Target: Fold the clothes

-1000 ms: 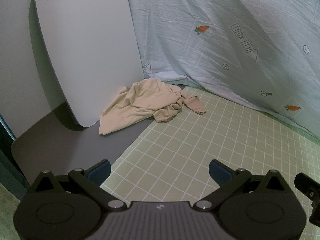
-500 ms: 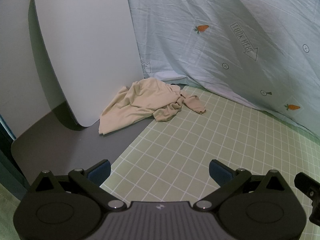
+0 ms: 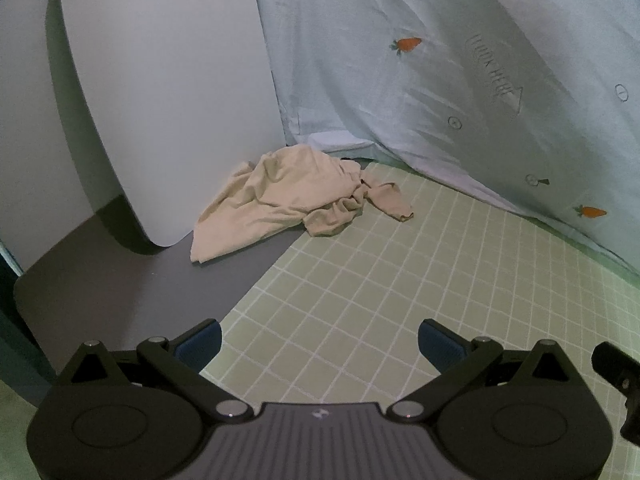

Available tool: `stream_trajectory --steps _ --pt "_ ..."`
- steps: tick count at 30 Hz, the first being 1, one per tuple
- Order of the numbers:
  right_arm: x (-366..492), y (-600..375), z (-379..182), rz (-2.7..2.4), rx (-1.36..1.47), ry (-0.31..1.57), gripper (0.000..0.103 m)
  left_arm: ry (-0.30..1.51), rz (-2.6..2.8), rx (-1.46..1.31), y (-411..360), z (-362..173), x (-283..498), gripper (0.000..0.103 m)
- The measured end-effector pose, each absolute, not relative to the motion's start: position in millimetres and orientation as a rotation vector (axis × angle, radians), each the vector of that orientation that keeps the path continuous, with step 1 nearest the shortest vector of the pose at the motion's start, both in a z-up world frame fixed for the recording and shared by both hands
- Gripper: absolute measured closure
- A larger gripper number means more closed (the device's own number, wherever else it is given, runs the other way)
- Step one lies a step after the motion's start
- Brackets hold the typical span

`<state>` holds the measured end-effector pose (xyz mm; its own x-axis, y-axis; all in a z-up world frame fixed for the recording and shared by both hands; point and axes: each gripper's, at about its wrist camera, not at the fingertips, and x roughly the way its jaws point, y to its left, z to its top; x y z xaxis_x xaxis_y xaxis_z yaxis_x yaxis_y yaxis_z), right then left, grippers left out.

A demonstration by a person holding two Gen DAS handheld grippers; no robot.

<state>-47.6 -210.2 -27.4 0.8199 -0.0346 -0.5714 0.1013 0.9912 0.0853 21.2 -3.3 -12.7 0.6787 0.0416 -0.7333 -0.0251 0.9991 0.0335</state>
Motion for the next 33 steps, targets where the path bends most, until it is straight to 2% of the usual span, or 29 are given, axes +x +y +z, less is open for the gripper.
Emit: stream_trajectory --steps 11,26,31,33 --pt "36.6 -214.5 -45.1 -0.073 0.068 0.656 0.0 0.896 0.091 -0.014 14.4 -39.0 94.3 0.0" --pt "256.4 -167.6 -99.1 0.12 -0.068 0.723 0.001 1.012 0.339 -0.14 80.6 -117.5 256.4 0.0" --pt "321.7 -145.1 -131.7 0.239 -0.065 0.751 0.018 1.026 0.445 -0.19 110.6 -146.7 297.5 0.001" --pt "341.5 -135.6 -143.8 0.285 -0.048 0.767 0.031 1.032 0.481 -0.193 118.8 -157.8 306.6 0.002"
